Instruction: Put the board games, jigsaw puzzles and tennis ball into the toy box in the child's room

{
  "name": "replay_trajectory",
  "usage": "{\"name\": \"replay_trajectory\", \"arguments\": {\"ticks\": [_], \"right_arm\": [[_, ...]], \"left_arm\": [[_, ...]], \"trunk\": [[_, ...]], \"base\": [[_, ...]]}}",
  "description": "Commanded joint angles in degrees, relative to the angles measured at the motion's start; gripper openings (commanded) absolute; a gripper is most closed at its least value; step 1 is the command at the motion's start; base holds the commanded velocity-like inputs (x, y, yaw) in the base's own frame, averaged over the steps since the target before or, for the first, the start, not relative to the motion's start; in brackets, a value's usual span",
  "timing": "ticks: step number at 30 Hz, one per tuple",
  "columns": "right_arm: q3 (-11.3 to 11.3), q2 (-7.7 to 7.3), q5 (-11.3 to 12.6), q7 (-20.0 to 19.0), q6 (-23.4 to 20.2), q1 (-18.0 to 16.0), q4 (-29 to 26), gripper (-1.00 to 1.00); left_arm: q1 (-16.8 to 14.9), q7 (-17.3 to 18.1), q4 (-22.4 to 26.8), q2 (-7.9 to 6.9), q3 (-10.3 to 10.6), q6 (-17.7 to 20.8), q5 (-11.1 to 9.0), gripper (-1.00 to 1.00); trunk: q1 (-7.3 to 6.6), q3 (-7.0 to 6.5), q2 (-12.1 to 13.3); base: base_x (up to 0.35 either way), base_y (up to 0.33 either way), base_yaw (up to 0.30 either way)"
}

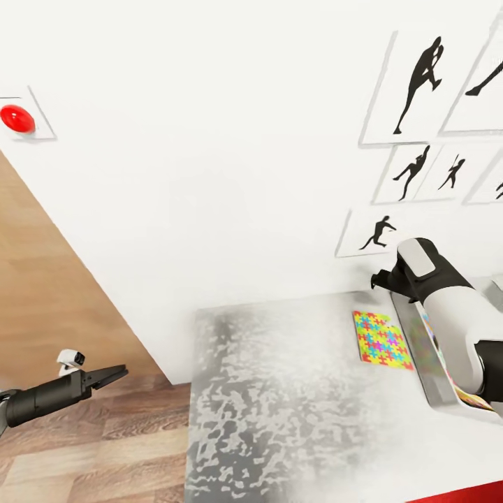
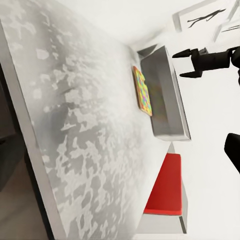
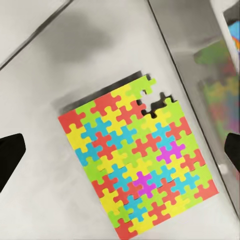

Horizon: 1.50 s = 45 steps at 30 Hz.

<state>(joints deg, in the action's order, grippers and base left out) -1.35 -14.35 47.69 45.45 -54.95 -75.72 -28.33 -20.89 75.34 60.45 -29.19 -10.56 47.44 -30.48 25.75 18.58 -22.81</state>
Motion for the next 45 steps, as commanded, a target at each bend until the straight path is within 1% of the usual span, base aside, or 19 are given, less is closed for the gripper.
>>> {"name": "replay_trajectory", "arguments": {"ticks": [1, 9, 15, 22, 28, 34, 40, 45], "right_arm": [[-0.2, -0.02, 0.6, 0.5, -0.2, 0.0, -0.1, 1.0], [-0.2, 0.11, 0.6, 0.5, -0.2, 0.0, -0.1, 1.0], [-0.2, 0.24, 0.6, 0.5, -0.2, -0.1, -0.1, 1.0], [-0.2, 0.42, 0.6, 0.5, -0.2, -0.5, -0.1, 1.0], [-0.2, 0.48, 0.6, 0.5, -0.2, -1.1, -0.4, 1.0], [-0.2, 0.47, 0.6, 0.5, -0.3, -1.6, -2.3, 1.0], [-0.2, 0.46, 0.6, 0.5, -0.3, -2.0, -3.0, 1.0], [-0.2, 0.32, 0.6, 0.5, -0.3, -2.3, -3.2, 1.0]], "left_arm": [[0.0, 0.1, 0.0, -0.03, 0.0, 0.6, -0.2, 1.0], [0.0, 0.1, 0.0, -0.07, -0.1, 0.6, -0.2, 1.0], [0.0, 0.1, -0.1, -0.07, -0.9, 0.6, -0.2, 1.0], [0.0, 0.1, -0.1, -0.07, -1.3, 0.6, -0.2, 1.0], [0.0, 0.1, -0.1, -0.07, -1.4, 0.6, -0.2, 1.0], [0.1, 0.1, -0.1, -0.09, -1.8, 0.6, -0.2, 1.0], [0.1, 0.1, -0.1, -0.16, -2.1, 0.6, -0.2, 1.0], [0.1, 0.1, -0.1, -0.72, -2.1, 0.6, -0.2, 1.0]], "trunk": [[0.03, 0.1, -0.1], [0.03, 0.1, -0.1], [0.03, 0.1, -0.1], [0.03, 0.22, -0.1], [0.03, 0.62, -0.1], [0.03, 1.16, -0.1], [0.03, 1.72, -0.1], [0.03, 2.19, -0.1]], "base": [[0.0, 0.0, -0.046], [0.0, 0.0, -0.018], [0.0, 0.0, -0.003], [0.0, 0.0, 0.0], [0.0, 0.0, 0.0], [0.0, 0.0, 0.0], [0.0, 0.0, 0.0], [0.0, 0.0, 0.0]]}}
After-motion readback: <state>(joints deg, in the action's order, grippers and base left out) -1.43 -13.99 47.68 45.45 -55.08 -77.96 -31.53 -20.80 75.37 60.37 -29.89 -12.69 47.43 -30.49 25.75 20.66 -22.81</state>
